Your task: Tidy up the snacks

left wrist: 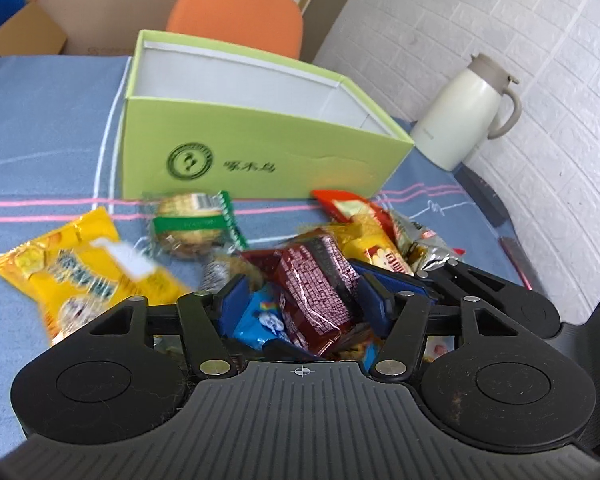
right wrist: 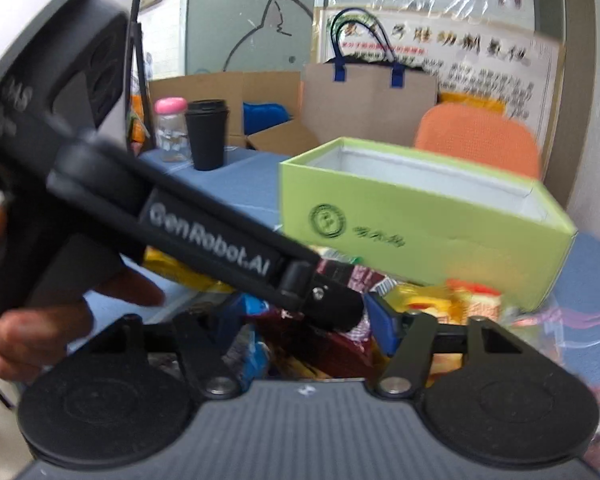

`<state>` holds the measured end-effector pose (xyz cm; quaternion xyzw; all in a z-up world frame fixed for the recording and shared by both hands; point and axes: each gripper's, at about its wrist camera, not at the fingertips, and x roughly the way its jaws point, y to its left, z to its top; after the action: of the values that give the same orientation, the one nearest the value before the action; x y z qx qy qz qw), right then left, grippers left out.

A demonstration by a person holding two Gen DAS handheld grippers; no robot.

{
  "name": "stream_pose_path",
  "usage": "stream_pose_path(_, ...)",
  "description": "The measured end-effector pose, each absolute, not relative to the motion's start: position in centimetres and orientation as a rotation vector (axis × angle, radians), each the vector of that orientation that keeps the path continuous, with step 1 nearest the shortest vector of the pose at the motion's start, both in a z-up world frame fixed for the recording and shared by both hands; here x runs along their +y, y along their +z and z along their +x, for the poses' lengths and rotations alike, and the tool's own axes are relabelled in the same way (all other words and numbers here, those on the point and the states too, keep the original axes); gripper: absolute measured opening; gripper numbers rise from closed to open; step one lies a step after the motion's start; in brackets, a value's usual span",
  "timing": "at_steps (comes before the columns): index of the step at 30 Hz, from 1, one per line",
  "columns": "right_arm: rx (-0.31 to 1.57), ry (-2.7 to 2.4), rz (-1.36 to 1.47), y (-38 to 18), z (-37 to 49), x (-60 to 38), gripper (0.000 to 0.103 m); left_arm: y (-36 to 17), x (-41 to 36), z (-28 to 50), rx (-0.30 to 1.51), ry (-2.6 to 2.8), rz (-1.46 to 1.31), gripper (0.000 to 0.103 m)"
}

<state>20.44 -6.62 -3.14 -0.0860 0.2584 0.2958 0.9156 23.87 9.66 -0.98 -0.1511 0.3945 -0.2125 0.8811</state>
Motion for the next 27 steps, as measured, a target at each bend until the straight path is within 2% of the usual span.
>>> stream_pose_path(1, 0.535, 0.61, -0.177, -3.1, 20.4, -6.5, 0.065, -1.1, 9.9, 23.7, 0.822, -0.448, -0.327, 0.036)
stream_pose_path(2, 0.531, 0.608, -0.178, -3.0, 20.2, -6.4, 0.064, -1.3, 10.3, 23.6, 0.824, -0.471, -0.356, 0.025)
stream_pose_path(7, 0.493, 0.615, -0.184, -1.9, 19.7, -6.0, 0.064, -0.2, 10.9, 22.9, 0.782, -0.447, -0.378, 0.015)
stream_pose_path(14, 0.324, 0.599, -0.25, 3.1, 25.3, -4.5, 0.064, 6.1, 11.6, 27.3, 0.617, -0.416, -0.345, 0.015)
stream_pose_path(17, 0.335, 0.608, -0.257, 3.6, 30.2, -3.4, 0.065, 7.5, 12.1, 31.8, 0.599, -0.382, -0.313, 0.015)
stream_pose_path(20, 0.414, 0.63, -0.224, 2.6, 35.2, -2.3, 0.066, 6.7, 12.7, 36.7, 0.651, -0.335, -0.302, 0.015)
stream_pose_path(22, 0.477, 0.653, -0.176, 1.7, 37.4, -2.3, 0.067, 5.4, 13.2, 39.0, 0.694, -0.3, -0.31, 0.018)
stream_pose_path(23, 0.475, 0.659, -0.157, 1.8, 37.6, -2.7, 0.068, 4.9, 13.7, 39.4, 0.697, -0.282, -0.31, 0.027)
stream_pose_path(24, 0.455, 0.663, -0.146, 2.1, 37.2, -3.3, 0.068, 4.8, 14.2, 39.2, 0.69, -0.269, -0.311, 0.043)
stream_pose_path(25, 0.43, 0.657, -0.136, 2.5, 36.5, -4.1, 0.07, 4.9, 14.7, 38.4, 0.662, -0.261, -0.313, 0.051)
stream_pose_path(26, 0.403, 0.649, -0.123, 2.8, 35.4, -4.9, 0.078, 5.3, 15.2, 37.4, 0.623, -0.253, -0.312, 0.061)
stream_pose_path(27, 0.377, 0.649, -0.109, 3.1, 34.2, -5.7, 0.082, 5.8, 15.5, 36.1, 0.585, -0.247, -0.308, 0.066)
